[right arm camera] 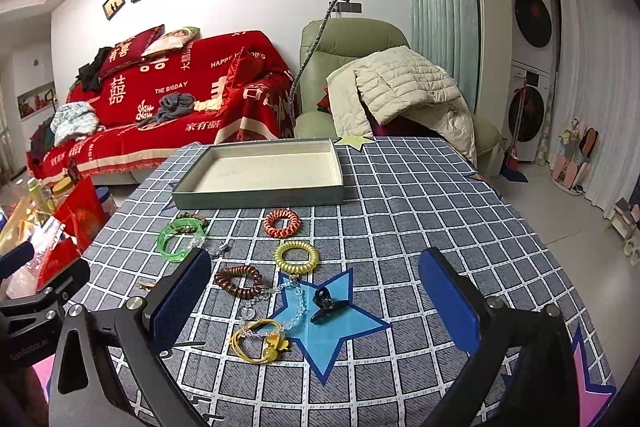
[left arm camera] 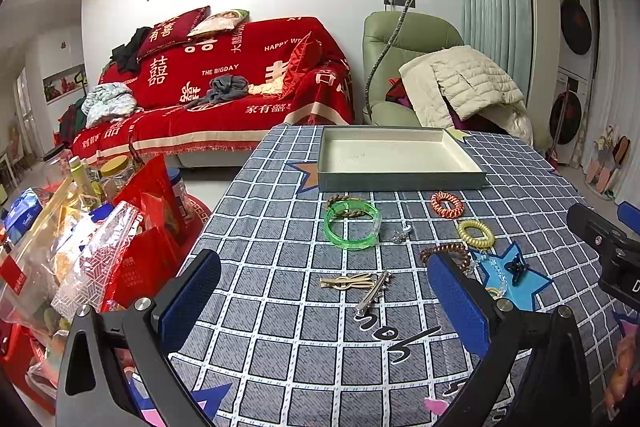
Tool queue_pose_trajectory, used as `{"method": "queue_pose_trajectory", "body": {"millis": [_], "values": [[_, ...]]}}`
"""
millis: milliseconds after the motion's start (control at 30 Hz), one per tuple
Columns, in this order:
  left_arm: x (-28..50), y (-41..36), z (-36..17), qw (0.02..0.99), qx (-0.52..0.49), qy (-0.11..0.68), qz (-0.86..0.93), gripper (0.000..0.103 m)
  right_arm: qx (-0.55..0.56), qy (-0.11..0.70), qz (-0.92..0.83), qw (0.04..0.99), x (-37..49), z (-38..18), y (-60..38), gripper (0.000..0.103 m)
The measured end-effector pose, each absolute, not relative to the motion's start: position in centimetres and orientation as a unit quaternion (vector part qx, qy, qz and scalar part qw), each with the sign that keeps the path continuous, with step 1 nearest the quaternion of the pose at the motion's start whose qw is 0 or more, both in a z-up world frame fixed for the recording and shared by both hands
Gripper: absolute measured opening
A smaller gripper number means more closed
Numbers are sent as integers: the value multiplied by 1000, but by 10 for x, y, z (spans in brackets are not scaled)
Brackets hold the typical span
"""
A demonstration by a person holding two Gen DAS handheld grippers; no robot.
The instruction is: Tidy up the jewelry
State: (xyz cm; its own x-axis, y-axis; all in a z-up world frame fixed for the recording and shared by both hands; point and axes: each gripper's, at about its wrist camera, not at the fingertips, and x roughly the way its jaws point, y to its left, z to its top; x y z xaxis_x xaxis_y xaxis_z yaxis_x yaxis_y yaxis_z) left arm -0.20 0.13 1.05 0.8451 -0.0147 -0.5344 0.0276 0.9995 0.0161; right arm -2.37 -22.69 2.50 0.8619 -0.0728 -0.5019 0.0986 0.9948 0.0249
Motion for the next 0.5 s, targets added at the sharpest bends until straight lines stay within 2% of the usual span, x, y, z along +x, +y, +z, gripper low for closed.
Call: {"method": "queue_pose_trajectory", "body": {"millis": [500], "values": [[-2, 1, 12, 962, 10, 274, -10, 103, 25, 251, -40, 967, -24, 29, -226, 103]]}}
